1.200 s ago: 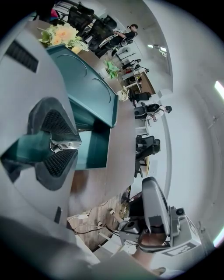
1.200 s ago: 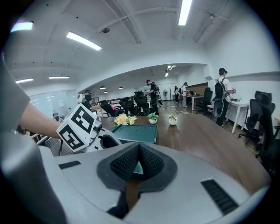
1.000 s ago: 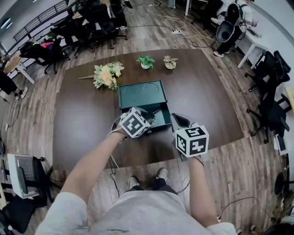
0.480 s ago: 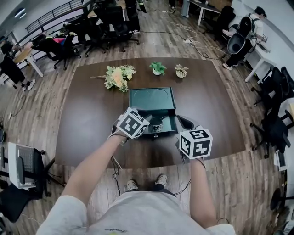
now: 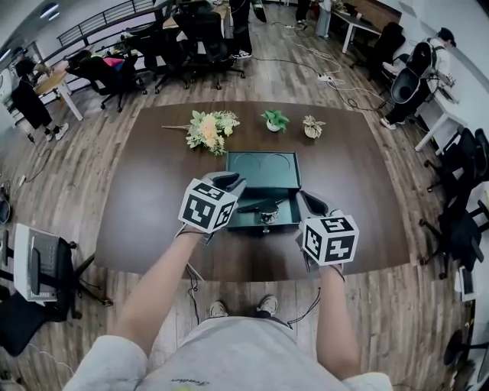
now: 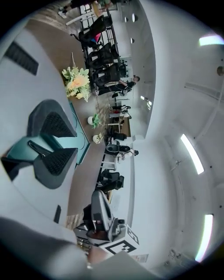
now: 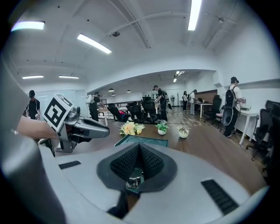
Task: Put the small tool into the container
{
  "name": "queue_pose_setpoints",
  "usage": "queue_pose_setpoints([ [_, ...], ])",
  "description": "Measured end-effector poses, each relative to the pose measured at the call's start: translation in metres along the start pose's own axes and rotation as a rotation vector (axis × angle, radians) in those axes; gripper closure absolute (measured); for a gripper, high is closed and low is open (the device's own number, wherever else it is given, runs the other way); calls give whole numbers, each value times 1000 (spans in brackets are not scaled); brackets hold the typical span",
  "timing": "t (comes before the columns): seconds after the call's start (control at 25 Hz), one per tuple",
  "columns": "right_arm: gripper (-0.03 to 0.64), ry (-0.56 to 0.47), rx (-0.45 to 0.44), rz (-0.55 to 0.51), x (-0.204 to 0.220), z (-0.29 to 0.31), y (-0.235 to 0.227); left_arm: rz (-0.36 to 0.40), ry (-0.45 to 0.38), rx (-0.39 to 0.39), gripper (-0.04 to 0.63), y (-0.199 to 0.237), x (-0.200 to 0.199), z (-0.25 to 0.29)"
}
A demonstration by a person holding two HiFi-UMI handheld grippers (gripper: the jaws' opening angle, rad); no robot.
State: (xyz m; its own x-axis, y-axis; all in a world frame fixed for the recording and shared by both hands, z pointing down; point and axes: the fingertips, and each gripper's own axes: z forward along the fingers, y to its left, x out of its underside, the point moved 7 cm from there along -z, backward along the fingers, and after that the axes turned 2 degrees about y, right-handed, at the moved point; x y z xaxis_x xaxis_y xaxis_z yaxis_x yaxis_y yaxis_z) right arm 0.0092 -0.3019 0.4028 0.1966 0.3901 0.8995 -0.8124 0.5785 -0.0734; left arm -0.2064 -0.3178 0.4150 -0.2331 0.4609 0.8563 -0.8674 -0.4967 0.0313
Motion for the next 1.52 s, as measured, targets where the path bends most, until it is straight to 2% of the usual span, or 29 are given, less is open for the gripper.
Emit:
queue_pose_setpoints([
  [0.28,614,-23,5,-22,-13,-2,-1,-22,-103,-78,537,13,-15,-32],
  [0.4,614,-56,16,-16,-21,-6,-4,-59,-147,-116,552,20,-19,-48],
  [0.64,614,-105,18,-48,-32,-14,-5,-90,-191,-173,580,23,-21,-69],
  [0.84,614,-130,-9,-76,-40,-16,0,-64,-185,-188,585,21,-25,-76],
  [1.12,614,-135,-10,-77,-43,-16,3,-99,-210,-197,597,27,-22,-82],
  [1.52,614,-130,-4,-88,-43,-18,3,-69,-174,-189,597,24,-15,-76],
])
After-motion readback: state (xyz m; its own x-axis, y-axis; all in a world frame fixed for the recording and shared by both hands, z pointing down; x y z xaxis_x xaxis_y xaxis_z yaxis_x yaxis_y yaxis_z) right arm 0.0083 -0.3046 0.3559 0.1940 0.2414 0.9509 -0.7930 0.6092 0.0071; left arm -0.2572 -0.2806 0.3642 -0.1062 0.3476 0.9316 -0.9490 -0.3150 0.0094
